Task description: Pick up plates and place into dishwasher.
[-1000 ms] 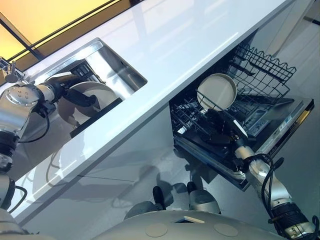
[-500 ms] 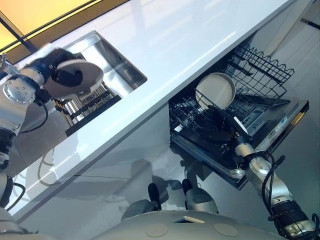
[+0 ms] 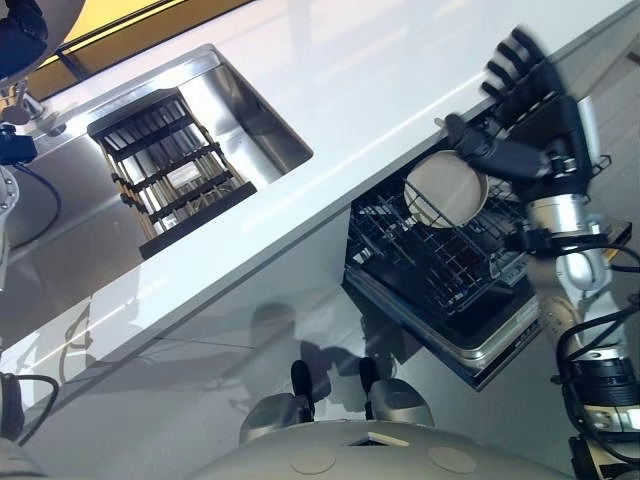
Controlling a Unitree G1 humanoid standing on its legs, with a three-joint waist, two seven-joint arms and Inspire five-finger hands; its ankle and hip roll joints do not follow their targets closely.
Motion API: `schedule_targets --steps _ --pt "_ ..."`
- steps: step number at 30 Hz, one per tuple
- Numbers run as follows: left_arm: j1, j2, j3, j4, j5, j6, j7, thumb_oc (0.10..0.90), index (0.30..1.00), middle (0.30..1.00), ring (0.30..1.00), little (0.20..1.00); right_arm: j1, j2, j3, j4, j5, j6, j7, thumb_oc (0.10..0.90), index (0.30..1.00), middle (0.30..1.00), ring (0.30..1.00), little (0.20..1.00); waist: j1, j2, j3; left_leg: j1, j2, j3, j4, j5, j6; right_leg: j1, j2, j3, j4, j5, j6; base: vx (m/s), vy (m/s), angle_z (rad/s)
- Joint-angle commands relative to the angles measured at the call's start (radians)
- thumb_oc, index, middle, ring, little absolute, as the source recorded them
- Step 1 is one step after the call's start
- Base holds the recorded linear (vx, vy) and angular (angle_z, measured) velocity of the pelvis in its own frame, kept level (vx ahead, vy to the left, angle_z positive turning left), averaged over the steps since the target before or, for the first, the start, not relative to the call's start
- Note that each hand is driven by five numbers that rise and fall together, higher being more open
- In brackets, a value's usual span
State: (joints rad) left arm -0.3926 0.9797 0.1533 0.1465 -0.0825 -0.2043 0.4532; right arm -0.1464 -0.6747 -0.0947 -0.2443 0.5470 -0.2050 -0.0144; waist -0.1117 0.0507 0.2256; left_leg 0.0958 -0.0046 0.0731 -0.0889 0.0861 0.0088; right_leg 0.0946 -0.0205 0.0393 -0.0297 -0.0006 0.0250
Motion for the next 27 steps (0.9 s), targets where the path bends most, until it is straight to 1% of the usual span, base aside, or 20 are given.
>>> schedule_targets --steps 1,3,6,9,11,12,15,19,23,26,27 --pt "-0.088 -0.028 0.011 -0.141 -0.031 -0.080 -0.027 0.100 0.300 0.300 0.300 0.200 -0.160 -0.034 0.032 -0.150 0.026 -0.055 0.131 0.800 0.900 0.900 0.900 0.900 -0.016 -0.011 -0.118 0.025 -0.034 -0.008 0.049 -0.129 0.014 -0.050 0.047 -0.015 0.115 -0.077 0.019 -0.02 -0.050 0.10" --pt "-0.108 -0.079 -0.046 -0.176 -0.056 -0.078 -0.072 0.100 0.300 0.300 0.300 0.200 -0.198 -0.018 0.086 -0.137 -0.003 -0.025 0.157 0.800 0.900 0.900 0.900 0.900 -0.009 -0.019 -0.120 0.027 -0.033 -0.014 0.050 -0.128 0.013 -0.047 0.046 -0.023 0.118 -0.079 0.018 0.00 -0.054 0.09" --pt "-0.119 -0.153 -0.128 -0.214 -0.080 -0.078 -0.136 0.100 0.300 0.300 0.300 0.200 -0.242 0.001 0.160 -0.118 -0.037 0.000 0.147 0.800 0.900 0.900 0.900 0.900 0.003 -0.029 -0.124 0.028 -0.030 -0.022 0.050 -0.125 0.012 -0.041 0.045 -0.032 0.118 -0.079 0.017 -0.02 -0.056 0.13" --pt "-0.115 -0.212 -0.189 -0.232 -0.091 -0.096 -0.189 0.100 0.300 0.300 0.300 0.200 -0.273 0.041 0.208 -0.087 -0.031 0.019 0.145 0.800 0.900 0.900 0.900 0.900 0.013 -0.036 -0.128 0.031 -0.029 -0.027 0.049 -0.124 0.013 -0.034 0.044 -0.040 0.114 -0.076 0.017 0.00 -0.048 0.12" --pt "-0.117 -0.218 -0.198 -0.236 -0.096 -0.097 -0.197 0.100 0.300 0.300 0.300 0.200 -0.277 0.048 0.214 -0.082 -0.027 0.021 0.144 0.800 0.900 0.900 0.900 0.900 0.015 -0.037 -0.127 0.026 -0.028 -0.026 0.051 -0.116 0.013 -0.038 0.045 -0.041 0.113 -0.067 0.016 -0.03 -0.029 0.15" --pt "-0.130 -0.239 -0.230 -0.233 -0.103 -0.103 -0.214 0.100 0.300 0.300 0.300 0.200 -0.300 0.073 0.239 -0.069 -0.013 0.041 0.128 0.800 0.900 0.900 0.900 0.900 0.018 -0.039 -0.131 0.029 -0.027 -0.026 0.047 -0.114 0.012 -0.033 0.044 -0.045 0.108 -0.064 0.017 -0.03 -0.038 0.07" --pt "-0.160 -0.257 -0.279 -0.220 -0.109 -0.103 -0.229 0.100 0.300 0.300 0.300 0.200 -0.326 0.118 0.270 -0.037 0.026 0.045 0.093 0.800 0.900 0.900 0.900 0.900 0.021 -0.040 -0.133 0.034 -0.024 -0.023 0.042 -0.112 0.012 -0.028 0.044 -0.048 0.103 -0.060 0.018 0.01 -0.036 0.04" --pt "-0.168 -0.293 -0.327 -0.220 -0.105 -0.093 -0.254 0.100 0.300 0.300 0.300 0.200 -0.340 0.179 0.287 -0.015 0.003 0.037 0.025 0.800 0.900 0.900 0.900 0.900 0.026 -0.042 -0.136 0.034 -0.023 -0.024 0.040 -0.112 0.014 -0.026 0.043 -0.051 0.098 -0.057 0.020 0.00 -0.030 0.04" --pt "-0.159 -0.309 -0.356 -0.221 -0.097 -0.082 -0.280 0.100 0.300 0.300 0.300 0.200 -0.345 0.198 0.292 0.004 -0.006 0.051 -0.005 0.800 0.900 0.900 0.900 0.900 0.028 -0.041 -0.141 0.040 -0.024 -0.027 0.036 -0.119 0.016 -0.020 0.042 -0.052 0.093 -0.062 0.022 0.03 -0.008 0.02" --pt "-0.134 -0.319 -0.372 -0.224 -0.097 -0.083 -0.318 0.100 0.300 0.300 0.300 0.200 -0.333 0.200 0.294 0.024 -0.006 0.070 0.004 0.800 0.900 0.900 0.900 0.900 0.030 -0.041 -0.143 0.037 -0.021 -0.023 0.034 -0.109 0.016 -0.023 0.041 -0.053 0.089 -0.051 0.023 0.01 -0.003 0.00" --pt "-0.129 -0.322 -0.373 -0.228 -0.098 -0.080 -0.329 0.100 0.300 0.300 0.300 0.200 -0.325 0.201 0.294 0.027 -0.005 0.073 0.009 0.800 0.900 0.900 0.900 0.900 0.030 -0.041 -0.144 0.044 -0.021 -0.024 0.029 -0.115 0.016 -0.017 0.041 -0.054 0.089 -0.059 0.024 0.04 -0.008 0.00"
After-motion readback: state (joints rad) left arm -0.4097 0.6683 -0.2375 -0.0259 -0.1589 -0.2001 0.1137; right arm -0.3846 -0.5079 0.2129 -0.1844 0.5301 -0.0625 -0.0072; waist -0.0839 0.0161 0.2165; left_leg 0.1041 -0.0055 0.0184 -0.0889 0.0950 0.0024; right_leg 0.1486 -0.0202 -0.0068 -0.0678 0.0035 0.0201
